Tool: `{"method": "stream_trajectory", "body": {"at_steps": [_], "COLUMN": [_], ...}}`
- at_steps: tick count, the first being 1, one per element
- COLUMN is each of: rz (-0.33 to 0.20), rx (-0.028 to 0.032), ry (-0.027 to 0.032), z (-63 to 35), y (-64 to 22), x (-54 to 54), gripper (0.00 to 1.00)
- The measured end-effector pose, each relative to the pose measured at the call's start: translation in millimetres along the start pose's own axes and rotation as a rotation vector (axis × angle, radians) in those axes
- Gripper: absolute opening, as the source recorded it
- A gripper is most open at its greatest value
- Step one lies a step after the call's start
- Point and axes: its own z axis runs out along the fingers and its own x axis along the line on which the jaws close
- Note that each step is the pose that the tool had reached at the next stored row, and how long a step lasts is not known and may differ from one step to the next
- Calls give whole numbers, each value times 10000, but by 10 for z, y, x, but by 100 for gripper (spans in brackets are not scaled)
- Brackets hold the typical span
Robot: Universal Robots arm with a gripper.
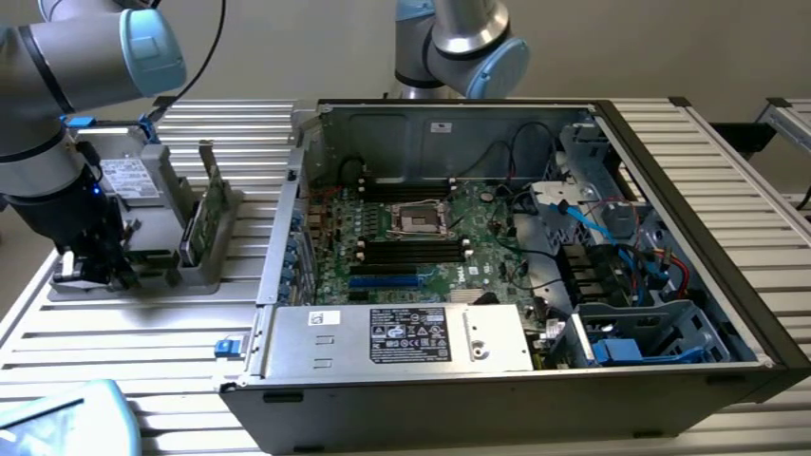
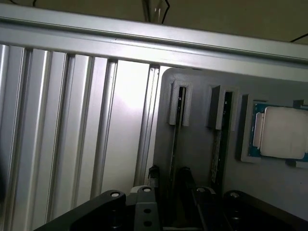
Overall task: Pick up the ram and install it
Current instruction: 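Pick up the ram and move it above insertion slot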
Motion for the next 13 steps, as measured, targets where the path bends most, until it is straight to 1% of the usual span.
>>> {"method": "stream_trajectory", "body": {"at_steps": [2, 3, 5, 7, 13], "rz": [2, 3, 7, 11, 23], "rx": [1, 2, 1, 1, 0], "ry": [-1, -1, -1, -1, -1], "z": [1, 1, 1, 1, 0], "y": [0, 0, 0, 0, 0], "x": [0, 0, 0, 0, 0], "gripper": [31, 29, 16, 14, 14]}}
